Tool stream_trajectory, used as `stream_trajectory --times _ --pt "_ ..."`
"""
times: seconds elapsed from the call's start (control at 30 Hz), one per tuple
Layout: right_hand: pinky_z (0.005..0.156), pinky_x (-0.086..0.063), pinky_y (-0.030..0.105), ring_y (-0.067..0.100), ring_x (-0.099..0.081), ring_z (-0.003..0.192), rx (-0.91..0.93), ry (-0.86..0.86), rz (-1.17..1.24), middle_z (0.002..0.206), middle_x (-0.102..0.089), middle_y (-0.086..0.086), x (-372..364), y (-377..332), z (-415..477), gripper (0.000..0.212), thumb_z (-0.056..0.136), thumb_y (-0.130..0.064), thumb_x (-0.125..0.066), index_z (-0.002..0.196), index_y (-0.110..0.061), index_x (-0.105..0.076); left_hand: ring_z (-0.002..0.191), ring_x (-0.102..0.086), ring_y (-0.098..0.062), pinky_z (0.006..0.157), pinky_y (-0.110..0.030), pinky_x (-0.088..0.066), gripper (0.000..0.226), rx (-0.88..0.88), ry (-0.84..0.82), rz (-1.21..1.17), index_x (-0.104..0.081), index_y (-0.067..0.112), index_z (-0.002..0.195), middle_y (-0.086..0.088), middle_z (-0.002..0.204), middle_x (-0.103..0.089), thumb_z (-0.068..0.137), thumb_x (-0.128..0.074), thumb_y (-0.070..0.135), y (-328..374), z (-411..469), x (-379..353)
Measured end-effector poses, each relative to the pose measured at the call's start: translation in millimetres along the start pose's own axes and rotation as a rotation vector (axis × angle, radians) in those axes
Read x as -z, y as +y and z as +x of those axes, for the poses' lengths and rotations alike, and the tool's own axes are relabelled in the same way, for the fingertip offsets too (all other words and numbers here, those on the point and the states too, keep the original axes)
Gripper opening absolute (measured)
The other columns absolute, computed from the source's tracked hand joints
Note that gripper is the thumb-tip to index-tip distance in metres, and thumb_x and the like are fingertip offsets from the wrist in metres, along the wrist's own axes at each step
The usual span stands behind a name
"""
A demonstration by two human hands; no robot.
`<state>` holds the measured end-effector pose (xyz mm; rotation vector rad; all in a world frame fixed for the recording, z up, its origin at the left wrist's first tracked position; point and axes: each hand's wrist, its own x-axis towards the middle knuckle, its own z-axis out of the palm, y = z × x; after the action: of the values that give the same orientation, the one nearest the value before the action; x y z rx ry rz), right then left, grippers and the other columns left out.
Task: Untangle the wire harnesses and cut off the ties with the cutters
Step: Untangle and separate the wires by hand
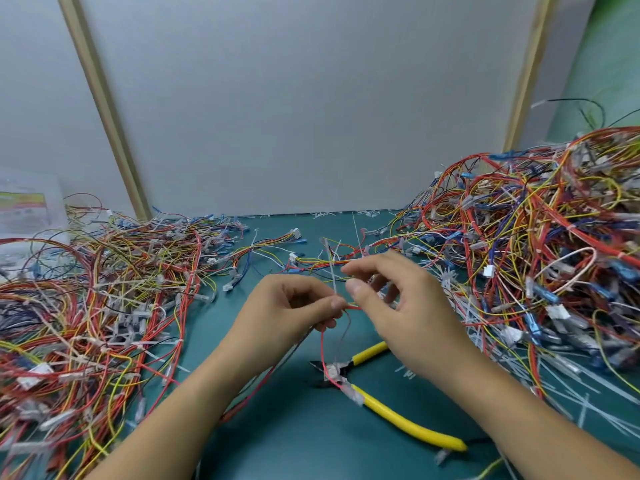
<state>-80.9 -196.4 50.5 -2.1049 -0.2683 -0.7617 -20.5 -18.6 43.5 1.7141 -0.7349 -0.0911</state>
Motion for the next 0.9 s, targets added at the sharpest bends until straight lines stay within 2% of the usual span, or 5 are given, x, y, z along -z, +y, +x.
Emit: stream_trajectory --times 0.17,0.37,0.47,0.67,0.9 --pt "0.062 -0.040 0.012 0.007 -0.060 0.072 -0.047 -0.096 0.048 0.077 -0.067 -0.012 -3.6 1.9 -1.8 0.008 0.090 -0.017 -0.071 0.085 -0.023 -0.074 0.071 -0.071 -0.017 0.075 -0.034 -0.060 0.009 0.003 -0.033 0.069 -0.074 0.015 0.083 -0.007 0.077 -0.075 0.082 -0.078 0.007 -2.1 -3.9 -7.1" --pt "0.060 -0.045 0.025 0.011 -0.059 0.071 0.057 -0.035 0.003 0.072 -0.063 -0.009 -3.5 -2.2 -3.4 0.012 0.087 -0.019 -0.069 0.076 -0.022 -0.068 0.064 -0.067 -0.024 0.065 -0.043 -0.055 0.018 -0.015 0.006 0.177 -0.067 0.010 0.068 -0.009 0.066 -0.070 0.083 -0.076 0.006 -1.2 -4.2 -4.2" --pt "0.061 -0.047 0.037 0.014 -0.058 0.070 0.128 -0.005 -0.021 0.071 -0.060 -0.008 -3.9 -5.2 -6.6 0.012 0.086 -0.017 -0.067 0.075 -0.020 -0.066 0.060 -0.056 -0.015 0.059 -0.035 -0.046 0.022 -0.035 -0.024 0.202 -0.062 0.006 0.066 -0.015 0.065 -0.066 0.083 -0.075 0.011 0.7 -5.3 -5.2" --pt "0.062 -0.045 0.036 0.016 -0.057 0.069 0.090 -0.035 0.016 0.070 -0.062 -0.006 -7.1 -3.1 -7.8 0.015 0.087 -0.010 -0.071 0.074 -0.016 -0.066 0.055 -0.042 -0.010 0.055 -0.029 -0.036 0.028 -0.079 -0.049 0.323 -0.056 0.008 0.063 -0.010 0.059 -0.058 0.084 -0.075 0.011 -0.7 -7.1 -3.7" --pt "0.057 -0.051 0.035 0.019 -0.059 0.061 0.015 0.017 0.256 0.068 -0.066 -0.001 -5.2 -4.6 -3.5 0.010 0.089 -0.022 -0.067 0.081 -0.022 -0.071 0.063 -0.068 -0.027 0.064 -0.033 -0.055 0.027 0.129 -0.139 -0.201 -0.069 0.012 0.076 -0.012 0.066 -0.067 0.083 -0.067 0.038 6.0 -2.3 0.3"
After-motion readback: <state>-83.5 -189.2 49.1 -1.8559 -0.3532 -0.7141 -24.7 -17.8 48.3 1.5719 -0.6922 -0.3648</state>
